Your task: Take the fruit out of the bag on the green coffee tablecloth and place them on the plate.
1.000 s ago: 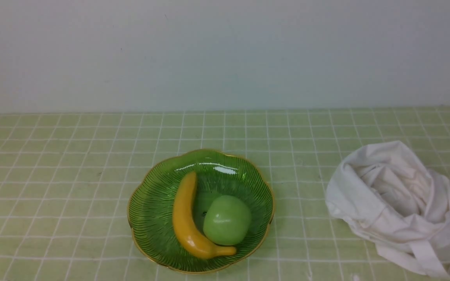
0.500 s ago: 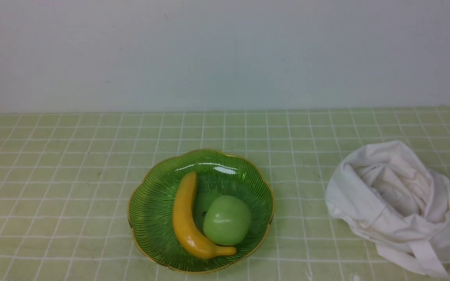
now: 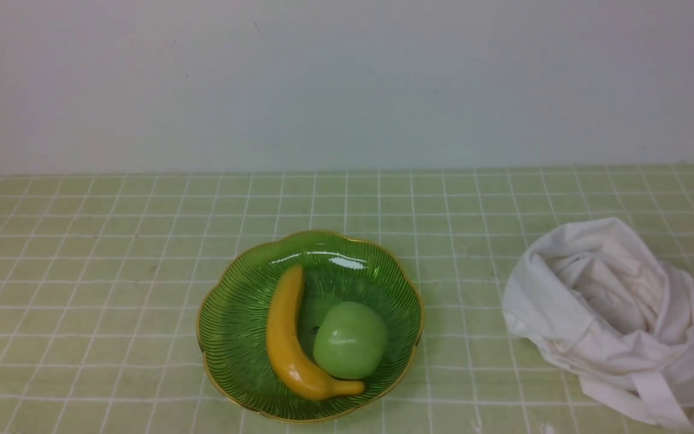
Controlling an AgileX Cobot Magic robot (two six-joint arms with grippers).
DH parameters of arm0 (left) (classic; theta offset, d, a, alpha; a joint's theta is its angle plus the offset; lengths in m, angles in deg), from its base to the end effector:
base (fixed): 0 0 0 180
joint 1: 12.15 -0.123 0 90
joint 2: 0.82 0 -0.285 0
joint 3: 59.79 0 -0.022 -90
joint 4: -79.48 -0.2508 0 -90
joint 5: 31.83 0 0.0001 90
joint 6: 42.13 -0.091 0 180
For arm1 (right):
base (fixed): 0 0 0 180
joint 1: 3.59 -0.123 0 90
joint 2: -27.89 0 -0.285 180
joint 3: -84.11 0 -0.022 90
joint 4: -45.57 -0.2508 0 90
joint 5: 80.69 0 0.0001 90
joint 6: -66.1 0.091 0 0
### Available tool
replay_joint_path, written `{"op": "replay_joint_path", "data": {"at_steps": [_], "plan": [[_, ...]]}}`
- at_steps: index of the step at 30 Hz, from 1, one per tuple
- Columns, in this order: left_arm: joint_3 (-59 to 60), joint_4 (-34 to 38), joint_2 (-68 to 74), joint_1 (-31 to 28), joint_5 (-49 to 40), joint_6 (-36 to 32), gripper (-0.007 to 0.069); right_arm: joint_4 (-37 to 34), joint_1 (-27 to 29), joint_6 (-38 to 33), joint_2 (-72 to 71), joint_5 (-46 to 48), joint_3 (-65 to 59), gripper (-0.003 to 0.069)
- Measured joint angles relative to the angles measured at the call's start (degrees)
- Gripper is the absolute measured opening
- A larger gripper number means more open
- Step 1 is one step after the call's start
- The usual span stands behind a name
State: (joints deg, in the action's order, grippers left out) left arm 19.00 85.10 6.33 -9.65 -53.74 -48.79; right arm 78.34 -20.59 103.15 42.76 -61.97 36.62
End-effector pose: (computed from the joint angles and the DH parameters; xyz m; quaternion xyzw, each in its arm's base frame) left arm 0.0522 -0.0056 0.1703 0.0386 0.8068 -0.0202 0.5893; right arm 0.0278 -0.0081 0.3501 0.0053 0.6323 0.0980 0.7685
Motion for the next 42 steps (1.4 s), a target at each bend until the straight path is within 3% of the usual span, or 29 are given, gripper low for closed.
{"op": "replay_joint_path", "data": {"at_steps": [5,14,18,22,29,32,36,42], "plan": [[0.0,0.0,0.0,0.0,0.0,0.0,-0.0008,-6.2,0.0,-4.0,0.0,-2.1,-0.5,-0.0011],[0.0,0.0,0.0,0.0,0.0,0.0,-0.0008,-39.9,0.0,-41.4,0.1,-3.0,-0.5,-0.0011],[0.0,0.0,0.0,0.0,0.0,0.0,-0.0008,-44.0,0.0,-46.7,0.1,-2.0,-0.5,-0.0011],[0.0,0.0,0.0,0.0,0.0,0.0,-0.0008,-43.4,0.7,-49.0,-0.1,0.2,-1.1,-0.0011],[0.0,0.0,0.0,0.0,0.0,0.0,-0.0008,-39.4,16.8,-49.6,-2.6,1.9,-14.2,-0.0011],[0.0,0.0,0.0,0.0,0.0,0.0,-0.0008,-39.4,20.1,-49.4,-3.8,1.9,-20.8,-0.0011],[0.0,0.0,0.0,0.0,0.0,0.0,-0.0008,-40.8,20.5,-48.8,-7.2,3.4,-30.4,-0.0011],[0.0,0.0,0.0,0.0,0.0,0.0,-0.0008,-40.8,17.7,-48.8,-7.5,4.0,-30.8,-0.0011]]}}
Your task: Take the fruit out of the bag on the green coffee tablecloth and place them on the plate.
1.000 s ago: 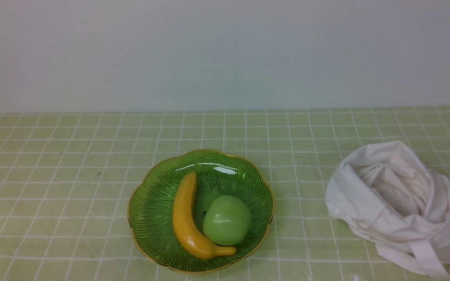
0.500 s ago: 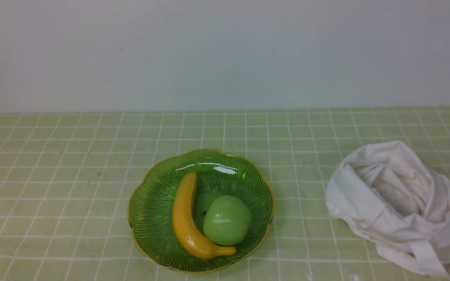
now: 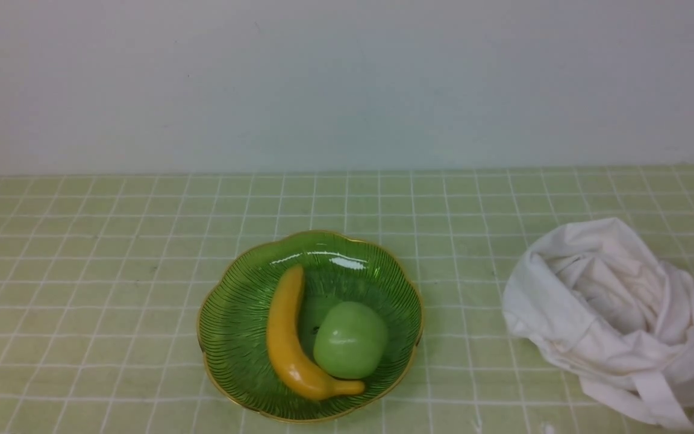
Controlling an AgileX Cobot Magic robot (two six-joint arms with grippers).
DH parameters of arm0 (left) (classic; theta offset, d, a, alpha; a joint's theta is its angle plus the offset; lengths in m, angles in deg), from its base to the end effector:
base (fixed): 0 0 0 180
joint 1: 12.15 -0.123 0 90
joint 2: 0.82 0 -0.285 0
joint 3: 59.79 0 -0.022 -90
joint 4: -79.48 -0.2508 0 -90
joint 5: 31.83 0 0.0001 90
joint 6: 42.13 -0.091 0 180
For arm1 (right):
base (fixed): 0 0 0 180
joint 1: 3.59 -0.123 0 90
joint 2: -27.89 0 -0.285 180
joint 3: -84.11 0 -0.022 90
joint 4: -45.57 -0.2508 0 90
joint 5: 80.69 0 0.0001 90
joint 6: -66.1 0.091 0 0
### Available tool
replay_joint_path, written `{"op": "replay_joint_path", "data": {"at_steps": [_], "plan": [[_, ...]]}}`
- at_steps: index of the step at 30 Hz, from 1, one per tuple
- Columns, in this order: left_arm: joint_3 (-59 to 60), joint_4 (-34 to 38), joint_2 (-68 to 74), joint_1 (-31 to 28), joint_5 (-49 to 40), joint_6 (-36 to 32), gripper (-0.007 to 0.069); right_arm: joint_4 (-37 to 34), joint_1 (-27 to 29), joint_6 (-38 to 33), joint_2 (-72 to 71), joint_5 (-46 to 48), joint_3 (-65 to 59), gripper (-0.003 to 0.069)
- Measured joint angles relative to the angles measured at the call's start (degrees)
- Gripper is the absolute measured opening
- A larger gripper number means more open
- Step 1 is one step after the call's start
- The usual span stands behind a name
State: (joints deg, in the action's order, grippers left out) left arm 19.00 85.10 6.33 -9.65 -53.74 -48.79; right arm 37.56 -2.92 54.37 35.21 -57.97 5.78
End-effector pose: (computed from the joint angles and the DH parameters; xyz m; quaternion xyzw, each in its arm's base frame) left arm 0.0522 -0.0056 0.1703 0.0386 0.8068 -0.0202 0.5893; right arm 0.0521 0.0043 0.1718 -0.0417 0.8087 -0.0038 0.5868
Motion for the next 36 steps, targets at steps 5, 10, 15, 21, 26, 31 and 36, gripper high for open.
{"op": "replay_joint_path", "data": {"at_steps": [5,10,15,21,26,31,36], "plan": [[0.0,0.0,0.0,0.0,0.0,0.0,-0.0008,0.0,-1.2,0.7,0.0,0.0,0.0,-0.0011],[0.0,0.0,0.0,0.0,0.0,0.0,-0.0008,-0.2,-1.2,0.8,0.0,0.0,0.0,-0.0011],[0.0,0.0,0.0,0.0,0.0,0.0,-0.0008,-0.2,-1.2,0.8,0.0,0.0,0.0,-0.0011],[0.0,0.0,0.0,0.0,0.0,0.0,-0.0008,-0.2,-1.2,0.8,0.0,0.0,0.0,-0.0011],[0.0,0.0,0.0,0.0,0.0,0.0,-0.0008,-0.2,-1.2,0.8,0.0,0.0,0.0,-0.0011],[0.0,0.0,0.0,0.0,0.0,0.0,-0.0008,-0.2,-1.2,0.8,0.0,0.0,0.0,-0.0011],[0.0,0.0,0.0,0.0,0.0,0.0,-0.0008,-0.2,-1.2,0.8,0.0,0.0,0.0,-0.0011]]}}
